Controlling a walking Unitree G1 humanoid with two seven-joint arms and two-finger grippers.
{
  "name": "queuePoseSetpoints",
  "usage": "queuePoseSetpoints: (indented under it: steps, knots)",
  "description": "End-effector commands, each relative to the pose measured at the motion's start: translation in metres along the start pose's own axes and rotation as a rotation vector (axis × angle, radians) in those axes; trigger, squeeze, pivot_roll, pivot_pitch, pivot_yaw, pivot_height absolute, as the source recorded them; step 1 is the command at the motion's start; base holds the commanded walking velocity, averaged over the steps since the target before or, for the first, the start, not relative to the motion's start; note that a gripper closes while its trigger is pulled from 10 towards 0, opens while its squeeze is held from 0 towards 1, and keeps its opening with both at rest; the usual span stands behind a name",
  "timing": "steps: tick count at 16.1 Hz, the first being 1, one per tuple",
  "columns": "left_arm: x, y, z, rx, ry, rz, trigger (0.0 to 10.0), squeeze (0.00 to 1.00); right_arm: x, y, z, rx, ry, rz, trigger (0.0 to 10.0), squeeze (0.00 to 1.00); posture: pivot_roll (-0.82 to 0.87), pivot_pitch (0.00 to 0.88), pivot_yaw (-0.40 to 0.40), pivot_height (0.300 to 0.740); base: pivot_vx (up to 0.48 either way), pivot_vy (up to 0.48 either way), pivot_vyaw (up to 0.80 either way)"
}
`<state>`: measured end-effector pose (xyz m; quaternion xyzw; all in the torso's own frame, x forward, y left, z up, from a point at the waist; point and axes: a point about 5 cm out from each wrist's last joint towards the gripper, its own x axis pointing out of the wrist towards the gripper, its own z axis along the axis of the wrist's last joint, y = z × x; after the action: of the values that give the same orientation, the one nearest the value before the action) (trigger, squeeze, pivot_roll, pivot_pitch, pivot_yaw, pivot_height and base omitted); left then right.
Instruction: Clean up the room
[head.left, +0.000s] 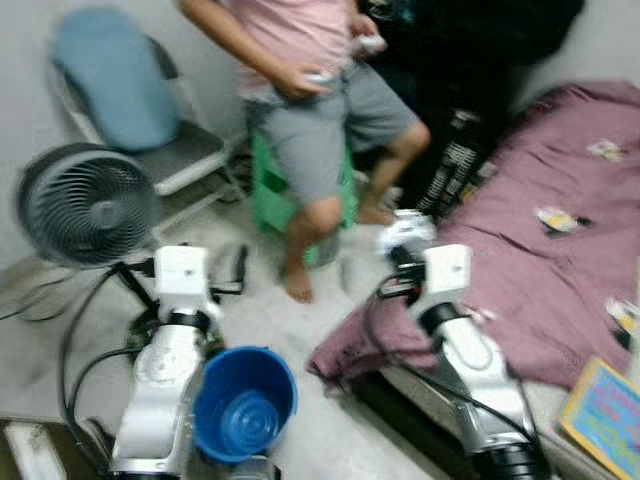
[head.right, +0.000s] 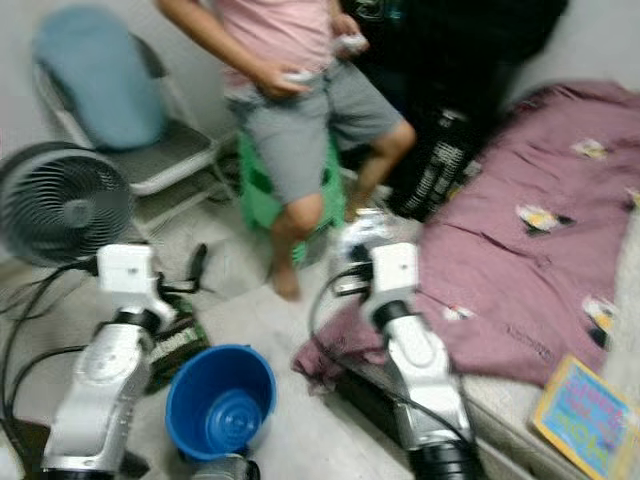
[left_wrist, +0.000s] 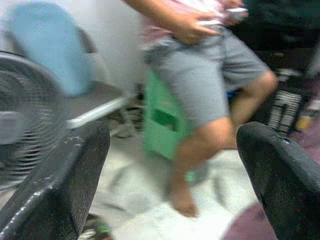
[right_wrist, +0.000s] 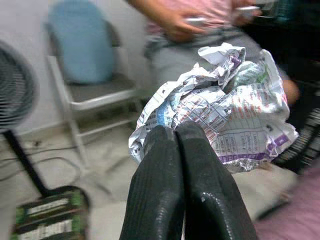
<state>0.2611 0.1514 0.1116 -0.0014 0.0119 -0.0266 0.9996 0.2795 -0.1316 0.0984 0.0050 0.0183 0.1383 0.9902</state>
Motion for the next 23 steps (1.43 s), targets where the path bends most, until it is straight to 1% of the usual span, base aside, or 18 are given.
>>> queuePoseSetpoints:
  steps: [1, 6, 8, 17, 18, 20, 21, 23]
  knots:
    - [0.0005, -0.0053, 0.0019, -0.002, -0.011, -0.018, 10.0, 0.00, -0.0008, -0.0057, 0.0011, -0.014, -0.003, -0.012, 10.0, 0.00, -0.02, 0.000, 0.023, 0.740, 0.000, 0.000, 0.80]
    - [-0.0001, -0.0083, 0.0038, 0.011, -0.029, -0.045, 10.0, 0.00, -0.0009, -0.0058, 0.0012, -0.008, -0.006, -0.016, 10.0, 0.00, -0.03, 0.000, 0.026, 0.740, 0.000, 0.000, 0.74]
    - [-0.0004, -0.0091, 0.0039, 0.009, -0.035, -0.052, 10.0, 0.00, -0.0012, -0.0058, 0.0006, -0.006, -0.004, -0.016, 10.0, 0.00, -0.03, 0.000, 0.025, 0.740, 0.000, -0.154, 0.00]
    - [-0.0010, -0.0098, 0.0035, 0.012, -0.042, -0.056, 10.0, 0.00, -0.0010, -0.0057, -0.0003, -0.006, -0.001, -0.008, 10.0, 0.00, -0.02, 0.000, 0.023, 0.740, 0.000, -0.419, 0.00]
    - [-0.0005, -0.0098, 0.0031, -0.019, -0.038, -0.051, 10.0, 0.00, -0.0006, -0.0054, 0.0000, -0.008, -0.001, -0.007, 10.0, 0.00, -0.02, 0.000, 0.022, 0.740, 0.000, 0.000, 0.00]
    - [-0.0002, -0.0091, 0.0032, -0.016, -0.039, -0.040, 10.0, 0.00, -0.0006, -0.0056, 0.0003, -0.009, -0.003, -0.006, 10.0, 0.00, -0.02, 0.000, 0.022, 0.740, 0.000, 0.000, 0.00]
    - [-0.0006, -0.0088, 0.0035, -0.032, -0.048, -0.042, 10.0, 0.00, -0.0008, -0.0053, 0.0005, -0.014, -0.006, -0.003, 10.0, 0.00, -0.02, 0.000, 0.022, 0.740, 0.000, 0.000, 0.80]
    - [-0.0008, -0.0090, 0.0037, -0.034, -0.050, -0.043, 10.0, 0.00, -0.0008, -0.0054, 0.0005, -0.012, -0.006, -0.004, 10.0, 0.00, -0.02, 0.000, 0.020, 0.740, 0.000, 0.000, 0.80]
